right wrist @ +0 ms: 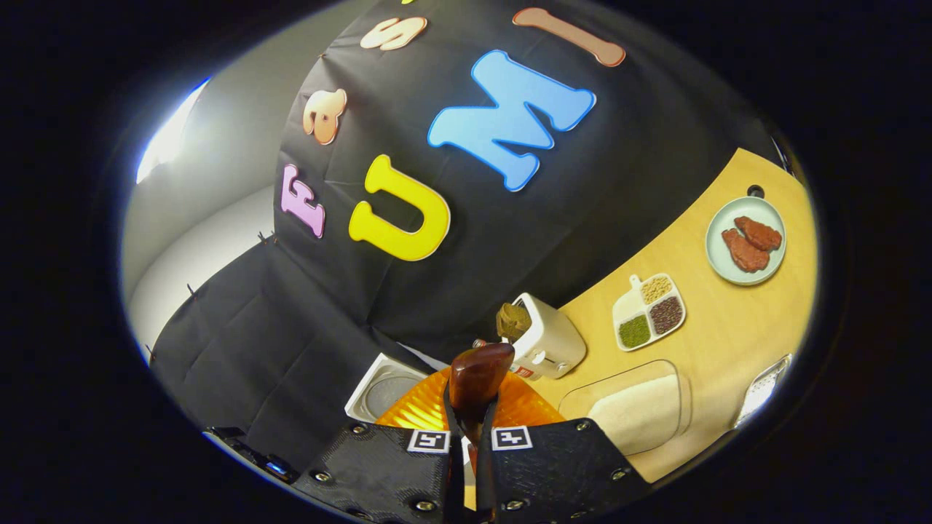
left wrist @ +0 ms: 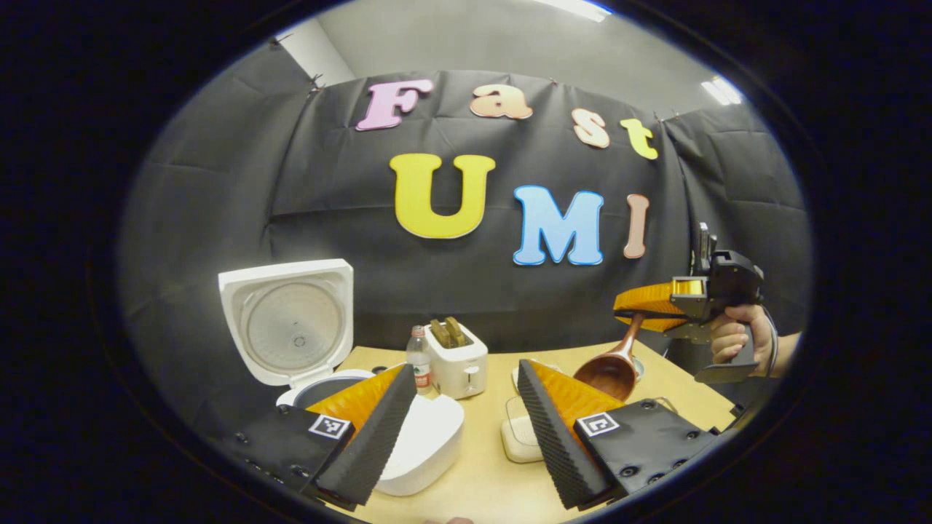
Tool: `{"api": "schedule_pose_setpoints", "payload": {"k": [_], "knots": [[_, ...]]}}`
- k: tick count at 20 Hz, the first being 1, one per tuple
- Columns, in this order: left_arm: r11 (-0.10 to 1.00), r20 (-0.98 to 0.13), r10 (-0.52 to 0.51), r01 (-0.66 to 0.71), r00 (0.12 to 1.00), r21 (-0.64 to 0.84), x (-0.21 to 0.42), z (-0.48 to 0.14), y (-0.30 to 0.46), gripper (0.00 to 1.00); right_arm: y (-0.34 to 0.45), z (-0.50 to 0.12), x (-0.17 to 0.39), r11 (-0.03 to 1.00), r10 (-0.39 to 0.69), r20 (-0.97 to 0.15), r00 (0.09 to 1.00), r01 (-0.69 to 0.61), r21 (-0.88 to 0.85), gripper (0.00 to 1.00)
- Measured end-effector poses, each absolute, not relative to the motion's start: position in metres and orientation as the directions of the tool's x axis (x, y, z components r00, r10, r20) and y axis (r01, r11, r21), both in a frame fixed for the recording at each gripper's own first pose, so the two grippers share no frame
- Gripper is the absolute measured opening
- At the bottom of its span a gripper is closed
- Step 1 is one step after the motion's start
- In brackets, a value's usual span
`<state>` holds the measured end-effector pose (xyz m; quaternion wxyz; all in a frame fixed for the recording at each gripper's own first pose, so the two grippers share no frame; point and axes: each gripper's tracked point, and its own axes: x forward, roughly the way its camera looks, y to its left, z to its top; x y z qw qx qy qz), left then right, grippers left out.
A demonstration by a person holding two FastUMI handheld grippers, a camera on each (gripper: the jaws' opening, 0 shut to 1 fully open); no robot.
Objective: Close the left gripper, press the button to open the rice cooker; take a wooden spoon from the chopstick holder with the right hand, scoop a spoonful of rice and pour it into the rice cooker, then put the wooden spoon back into the chopstick holder.
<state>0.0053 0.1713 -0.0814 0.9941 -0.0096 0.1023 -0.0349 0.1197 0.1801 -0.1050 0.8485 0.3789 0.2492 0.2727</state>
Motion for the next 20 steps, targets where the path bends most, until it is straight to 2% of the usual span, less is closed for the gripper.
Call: {"api": "schedule_pose_setpoints", "payload": {"k": [4,10,12,13,14,15,20], "knots": [[0.993,-0.204,-0.114,0.111,0.972,-0.026,0.019,-0.080,0.136,0.97,0.130,-0.107,0.117,0.602,0.606,-0.231,0.761,-0.248,0.759,0.06],[0.987,-0.194,-0.157,0.158,0.968,-0.013,0.037,-0.072,0.089,1.00,0.053,-0.128,0.118,0.692,0.501,-0.296,0.813,-0.172,0.701,0.06],[0.988,-0.195,-0.152,0.153,0.969,-0.007,0.040,-0.072,0.080,0.97,0.023,-0.138,0.120,0.749,0.442,-0.331,0.834,-0.140,0.648,0.06],[0.989,-0.194,-0.145,0.147,0.970,-0.005,0.040,-0.072,0.076,1.00,0.010,-0.144,0.121,0.773,0.417,-0.347,0.840,-0.128,0.622,0.06],[0.989,-0.195,-0.144,0.147,0.970,-0.002,0.040,-0.071,0.071,0.97,0.000,-0.147,0.121,0.791,0.394,-0.358,0.846,-0.114,0.601,0.06],[0.988,-0.203,-0.147,0.151,0.968,0.003,0.039,-0.074,0.065,1.00,-0.010,-0.151,0.123,0.807,0.373,-0.368,0.852,-0.103,0.582,0.06],[0.988,-0.239,-0.140,0.152,0.961,0.031,0.040,-0.084,0.050,1.00,-0.037,-0.182,0.132,0.876,0.280,-0.429,0.859,-0.046,0.480,0.06]]}}
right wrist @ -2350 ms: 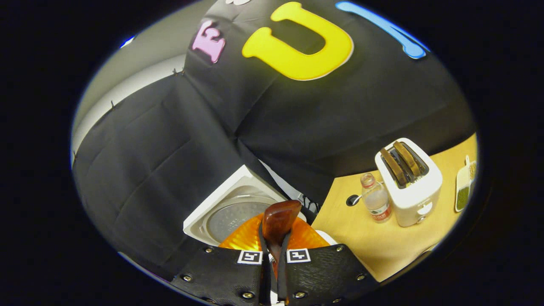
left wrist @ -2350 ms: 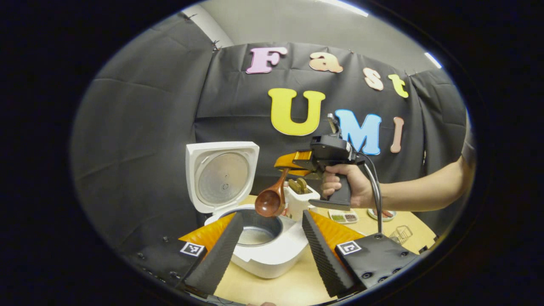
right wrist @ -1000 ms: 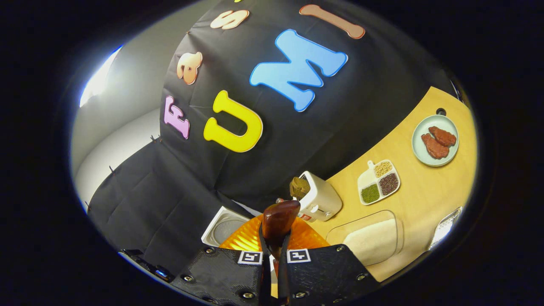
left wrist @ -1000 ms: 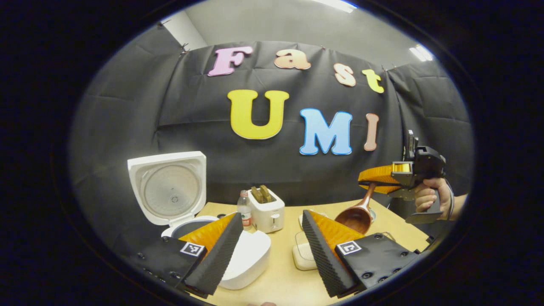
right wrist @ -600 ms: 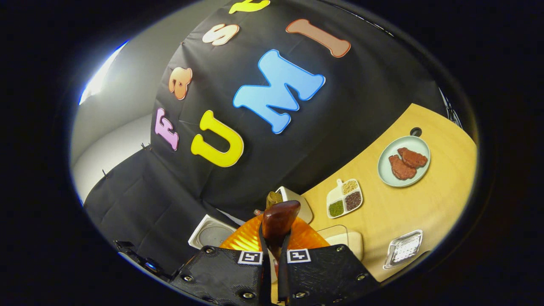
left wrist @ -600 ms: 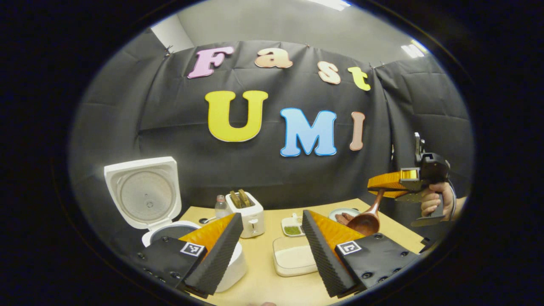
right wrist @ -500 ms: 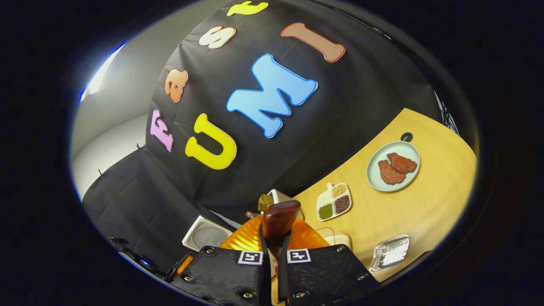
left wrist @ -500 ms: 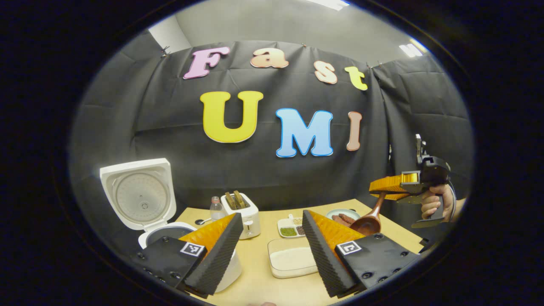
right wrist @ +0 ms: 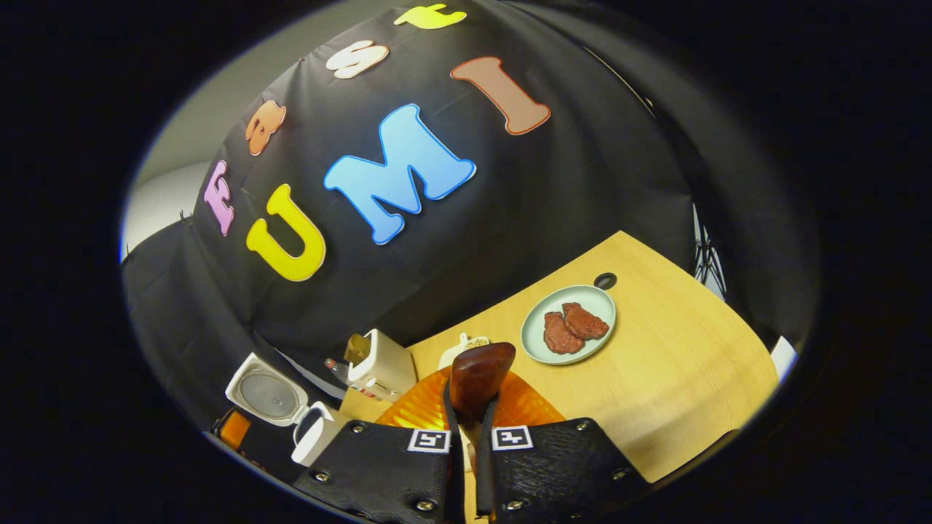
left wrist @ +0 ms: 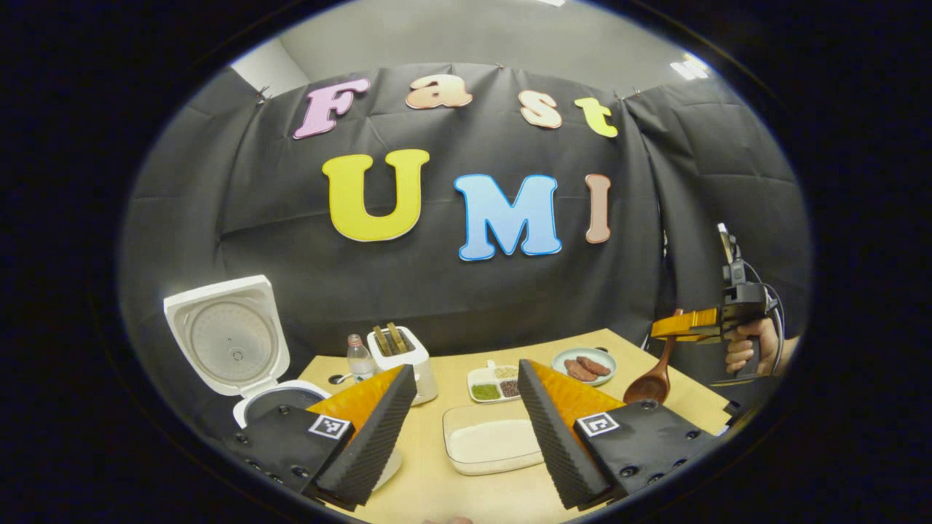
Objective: Close the left gripper, press the button to open the rice cooker; take a wooden spoon from the chopstick holder with the right hand, scoop a spoonful of rice and pour it into the rice cooker, then put the wooden spoon back into the chopstick holder.
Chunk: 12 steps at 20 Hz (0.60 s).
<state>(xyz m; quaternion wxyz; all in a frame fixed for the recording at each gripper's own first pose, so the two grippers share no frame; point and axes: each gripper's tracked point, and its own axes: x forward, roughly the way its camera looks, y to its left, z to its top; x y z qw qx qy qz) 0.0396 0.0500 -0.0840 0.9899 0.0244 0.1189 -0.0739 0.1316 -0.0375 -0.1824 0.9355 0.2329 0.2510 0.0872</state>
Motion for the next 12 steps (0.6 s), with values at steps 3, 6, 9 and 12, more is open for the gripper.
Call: {"api": "schedule_pose_setpoints", "payload": {"k": [3,6,9,12], "knots": [[0.989,-0.246,-0.145,0.150,0.958,0.002,0.040,-0.086,0.039,1.00,-0.039,-0.214,0.134,0.913,0.230,-0.480,0.847,-0.017,0.407,0.06],[0.990,-0.251,-0.139,0.143,0.958,-0.001,0.037,-0.084,0.033,1.00,-0.031,-0.248,0.135,0.934,0.193,-0.533,0.824,0.012,0.358,0.06],[0.991,-0.265,-0.127,0.133,0.956,0.005,0.035,-0.089,0.034,1.00,-0.022,-0.283,0.135,0.948,0.174,-0.583,0.794,0.025,0.317,0.07],[0.993,-0.274,-0.114,0.121,0.955,0.007,0.032,-0.089,0.041,1.00,-0.017,-0.296,0.132,0.960,0.179,-0.566,0.805,-0.017,0.279,0.07]]}}
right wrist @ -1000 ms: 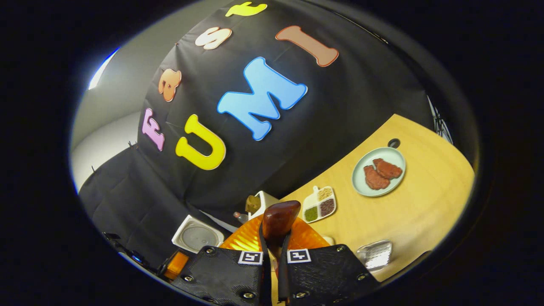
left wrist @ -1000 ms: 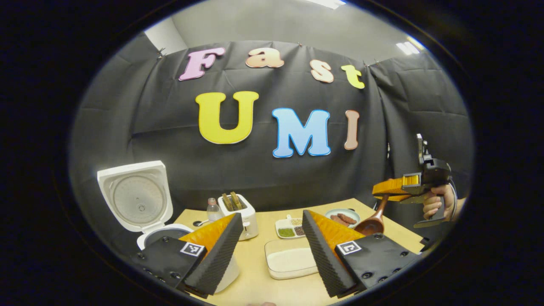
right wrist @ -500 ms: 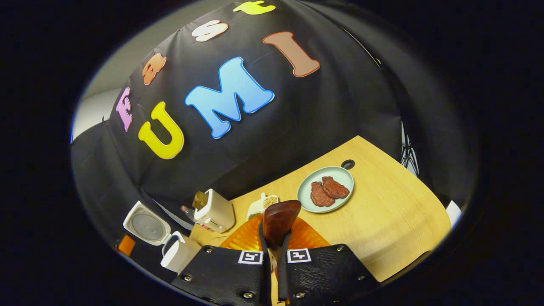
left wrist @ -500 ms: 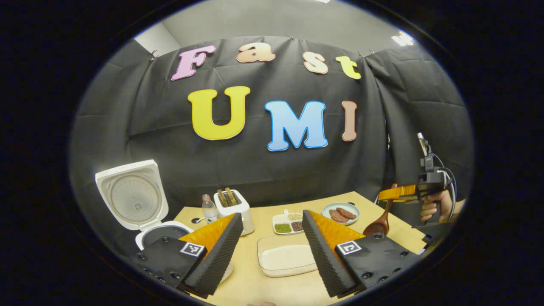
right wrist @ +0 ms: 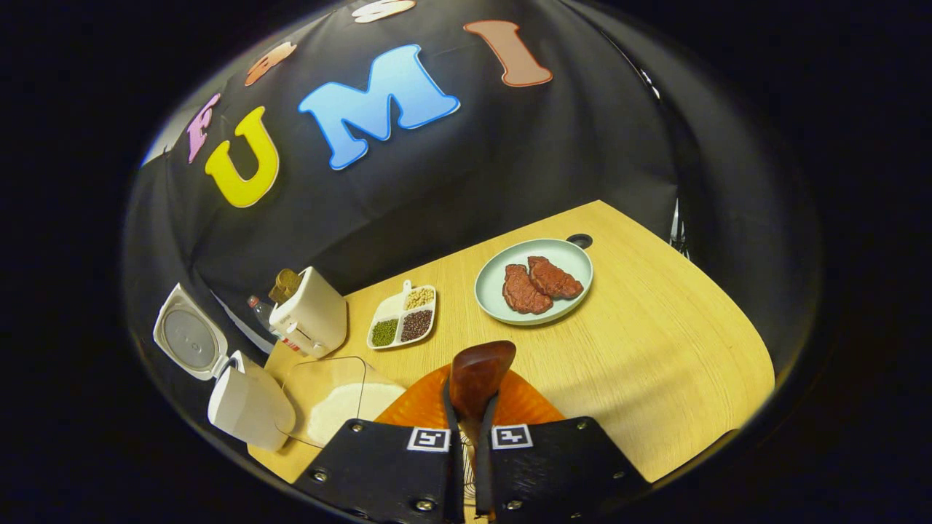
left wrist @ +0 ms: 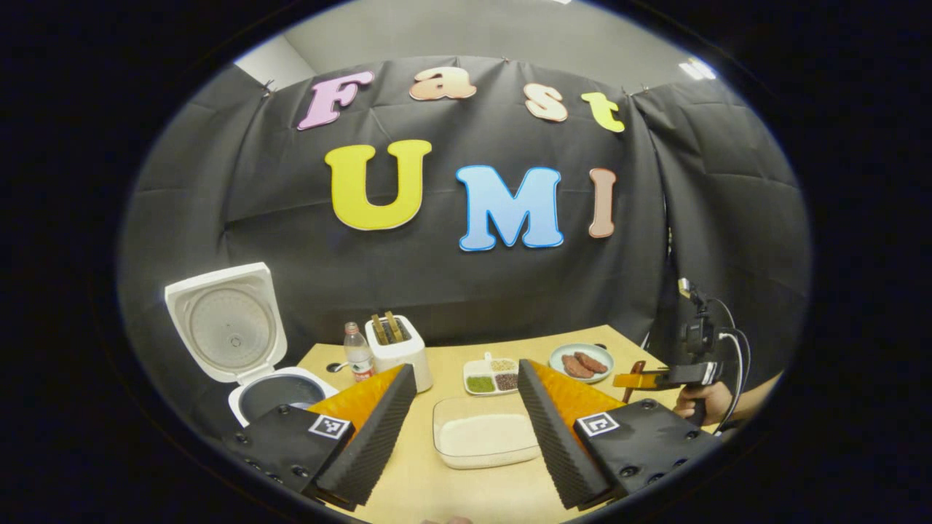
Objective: Close the left gripper, press the button to open the rice cooker; take a wooden spoon from the chopstick holder with the right hand, scoop a spoonful of rice and pour it into the rice cooker, then put the wooden spoon back into the chopstick holder.
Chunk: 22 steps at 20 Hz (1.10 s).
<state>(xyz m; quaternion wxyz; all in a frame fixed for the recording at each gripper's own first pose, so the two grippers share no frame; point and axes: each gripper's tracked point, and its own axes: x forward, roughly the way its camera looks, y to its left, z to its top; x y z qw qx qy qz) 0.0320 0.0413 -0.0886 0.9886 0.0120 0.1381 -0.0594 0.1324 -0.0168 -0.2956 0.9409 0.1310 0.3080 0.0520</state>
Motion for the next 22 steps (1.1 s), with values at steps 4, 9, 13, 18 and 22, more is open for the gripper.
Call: {"api": "schedule_pose_setpoints", "payload": {"k": [4,9,13,18,22], "knots": [[0.993,-0.276,-0.119,0.120,0.954,-0.015,0.033,-0.092,0.052,1.00,-0.019,-0.297,0.132,0.975,0.161,-0.550,0.819,-0.046,0.217,0.14],[0.990,-0.244,-0.140,0.127,0.960,-0.067,0.040,-0.088,0.061,0.97,-0.040,-0.245,0.106,0.997,0.076,-0.439,0.895,-0.064,0.042,0.98],[0.991,-0.231,-0.127,0.114,0.965,-0.072,0.047,-0.085,0.079,0.98,-0.012,-0.159,0.086,0.994,0.106,-0.280,0.954,-0.099,0.038,0.96],[1.000,-0.188,-0.009,0.009,0.982,-0.003,0.057,-0.067,0.129,0.97,0.042,-0.088,0.075,0.981,0.188,-0.173,0.967,-0.178,0.072,0.96],[0.980,-0.152,0.190,-0.196,0.970,-0.025,0.074,-0.049,0.192,1.00,0.075,-0.064,0.064,0.968,0.248,-0.135,0.959,-0.241,0.067,0.96]]}}
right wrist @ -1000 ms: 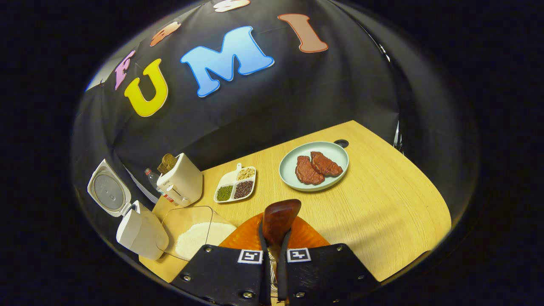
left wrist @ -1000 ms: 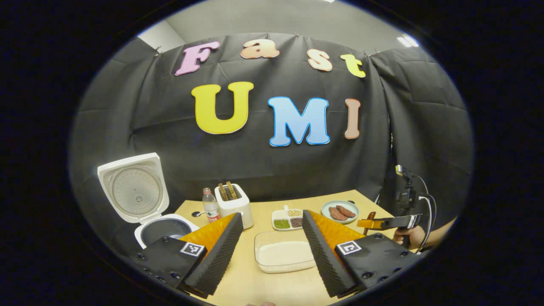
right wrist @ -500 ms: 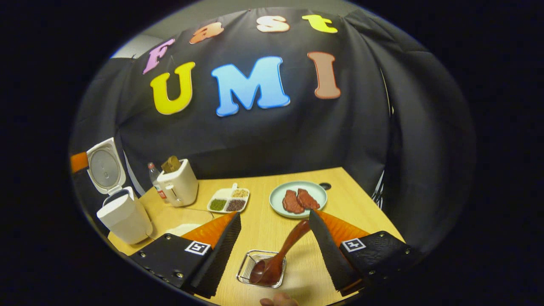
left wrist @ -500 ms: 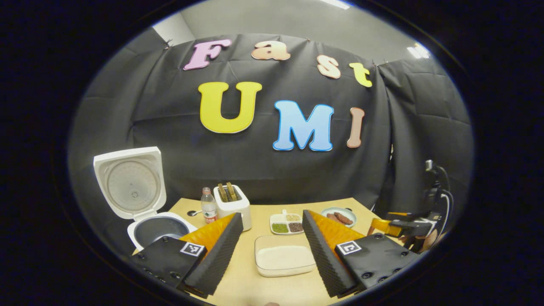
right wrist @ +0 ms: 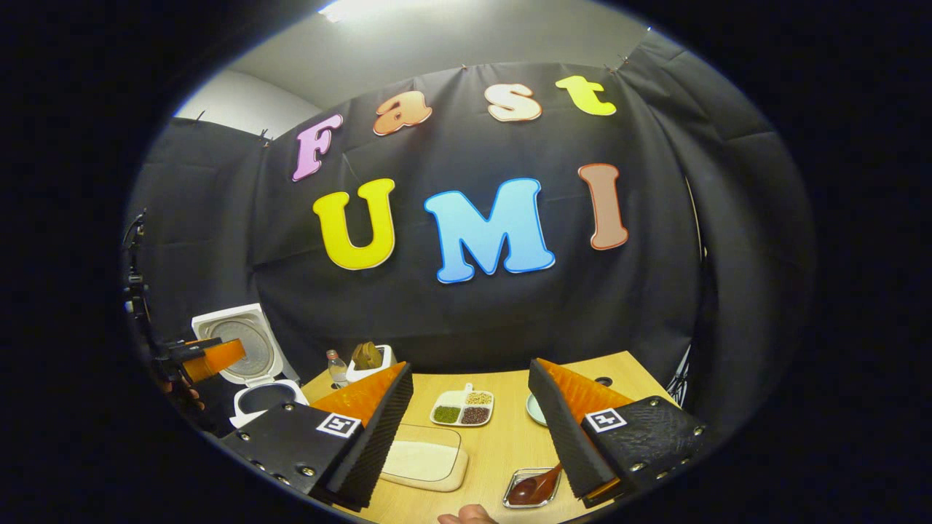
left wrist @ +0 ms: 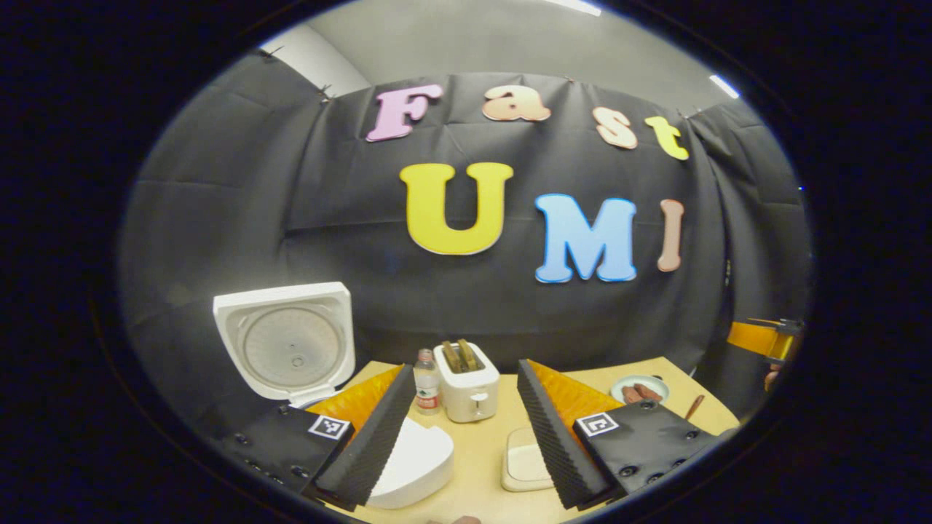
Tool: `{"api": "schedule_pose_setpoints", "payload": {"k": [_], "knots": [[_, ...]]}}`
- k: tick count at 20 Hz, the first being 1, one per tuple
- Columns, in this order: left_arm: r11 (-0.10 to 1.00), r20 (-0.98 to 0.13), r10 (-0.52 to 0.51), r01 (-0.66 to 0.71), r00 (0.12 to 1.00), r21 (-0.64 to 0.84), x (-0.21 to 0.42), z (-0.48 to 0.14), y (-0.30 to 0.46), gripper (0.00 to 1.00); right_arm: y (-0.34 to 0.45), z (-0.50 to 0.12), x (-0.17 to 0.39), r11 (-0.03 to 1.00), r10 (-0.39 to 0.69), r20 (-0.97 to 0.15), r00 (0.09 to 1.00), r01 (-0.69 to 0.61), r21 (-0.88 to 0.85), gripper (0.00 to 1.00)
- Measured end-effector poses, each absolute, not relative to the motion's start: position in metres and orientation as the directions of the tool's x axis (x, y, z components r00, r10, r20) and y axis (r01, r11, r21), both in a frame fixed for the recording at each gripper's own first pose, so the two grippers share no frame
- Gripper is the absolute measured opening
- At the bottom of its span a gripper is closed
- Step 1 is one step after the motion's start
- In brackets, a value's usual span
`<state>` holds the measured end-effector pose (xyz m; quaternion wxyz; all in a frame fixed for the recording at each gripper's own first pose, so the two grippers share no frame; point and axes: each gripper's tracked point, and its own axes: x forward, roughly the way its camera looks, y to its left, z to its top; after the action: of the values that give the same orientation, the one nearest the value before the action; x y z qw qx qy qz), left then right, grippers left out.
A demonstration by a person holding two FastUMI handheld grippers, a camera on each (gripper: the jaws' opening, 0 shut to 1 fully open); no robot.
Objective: Close the left gripper, press the button to open the rice cooker; take a wooden spoon from the chopstick holder with the right hand, scoop a spoonful of rice and pour it into the rice cooker, then put the wooden spoon back into the chopstick holder.
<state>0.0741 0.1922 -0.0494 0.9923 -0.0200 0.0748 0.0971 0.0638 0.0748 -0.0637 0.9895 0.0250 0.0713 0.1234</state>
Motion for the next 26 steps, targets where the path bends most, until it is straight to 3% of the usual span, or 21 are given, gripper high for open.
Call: {"api": "schedule_pose_setpoints", "payload": {"k": [3,8,9,11,12,18,26], "knots": [[0.920,-0.129,0.383,-0.390,0.915,-0.031,0.082,-0.031,0.252,0.97,0.092,-0.057,0.057,0.957,0.291,-0.116,0.950,-0.287,0.051,0.96],[0.819,-0.093,0.570,-0.574,0.816,-0.023,0.095,-0.001,0.321,1.00,0.103,-0.064,0.060,0.942,0.333,-0.128,0.934,-0.325,0.077,0.96],[0.800,-0.085,0.596,-0.600,0.798,-0.020,0.099,0.004,0.331,0.96,0.103,-0.064,0.064,0.942,0.334,-0.129,0.934,-0.326,0.083,0.96],[0.771,-0.093,0.633,-0.637,0.768,-0.007,0.109,0.010,0.352,0.93,0.102,-0.067,0.071,0.940,0.338,-0.133,0.932,-0.327,0.096,0.96],[0.761,-0.101,0.645,-0.648,0.758,-0.004,0.117,0.013,0.361,1.00,0.101,-0.068,0.074,0.939,0.339,-0.137,0.931,-0.327,0.105,0.96],[0.729,-0.117,0.680,-0.684,0.724,0.002,0.155,0.022,0.400,0.96,0.084,-0.070,0.102,0.944,0.322,-0.138,0.936,-0.308,0.117,0.96],[0.663,-0.163,0.739,-0.749,0.653,0.007,0.200,0.014,0.466,0.99,0.074,-0.086,0.133,0.935,0.329,-0.175,0.928,-0.294,0.197,0.96]]}}
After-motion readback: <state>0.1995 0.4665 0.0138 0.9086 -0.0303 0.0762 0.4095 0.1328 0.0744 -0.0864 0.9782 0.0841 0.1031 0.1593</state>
